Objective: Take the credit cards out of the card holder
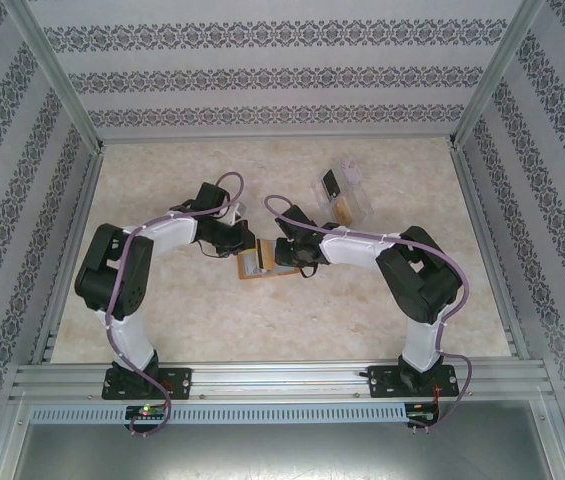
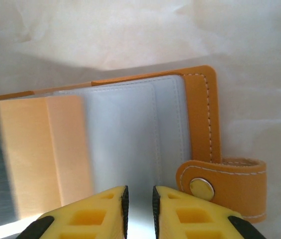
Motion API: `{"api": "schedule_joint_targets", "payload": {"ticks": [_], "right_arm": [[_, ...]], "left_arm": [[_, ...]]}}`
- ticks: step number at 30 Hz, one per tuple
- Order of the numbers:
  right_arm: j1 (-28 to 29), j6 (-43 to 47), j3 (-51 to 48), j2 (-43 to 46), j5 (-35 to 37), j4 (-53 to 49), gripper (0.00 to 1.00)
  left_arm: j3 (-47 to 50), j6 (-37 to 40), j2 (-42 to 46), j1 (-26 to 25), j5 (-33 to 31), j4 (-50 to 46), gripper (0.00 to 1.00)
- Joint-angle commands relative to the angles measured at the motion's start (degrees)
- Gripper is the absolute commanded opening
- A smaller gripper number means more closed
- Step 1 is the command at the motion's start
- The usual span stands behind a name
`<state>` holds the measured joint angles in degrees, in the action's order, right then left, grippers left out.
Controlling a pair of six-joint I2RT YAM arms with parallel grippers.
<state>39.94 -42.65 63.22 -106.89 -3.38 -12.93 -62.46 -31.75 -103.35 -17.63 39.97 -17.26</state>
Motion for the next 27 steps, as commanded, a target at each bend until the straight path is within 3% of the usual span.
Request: {"api": "schedule_joint_targets", "payload": {"ticks": [1,5,9,17,22,27], "right_arm": [[-0.46,1.25,-1.24,3.45,-2.17,-0.01,0.24],[-0.37,3.12,-0.46,8.01,-3.86,0.88,0.28],[-1.01,3.15,-1.95,13.12,-7.21,4.64,0.4],[-5.88,-1.32,-2.82,15.44,-25.04,16.55,0.6],[-8.27,-5.82,-1.11,14.27,-34.85,23.88,0.63],[-9.48,-9.9,-0.75,12.86,-39.84,29.6,0.64]], "left_arm": [[0.65,2.72,6.19,1.57,-5.65,-5.77,0.0],[0.52,3.69,12.47,2.58,-10.02,-9.92,0.0],[0.65,2.7,18.39,3.11,-9.77,-9.04,0.0],[0.43,-2.81,23.59,5.05,4.72,-0.8,0.0],[1.78,-9.51,24.81,6.97,12.1,7.14,0.0],[1.7,-14.33,24.86,8.12,16.04,11.08,0.0]]}}
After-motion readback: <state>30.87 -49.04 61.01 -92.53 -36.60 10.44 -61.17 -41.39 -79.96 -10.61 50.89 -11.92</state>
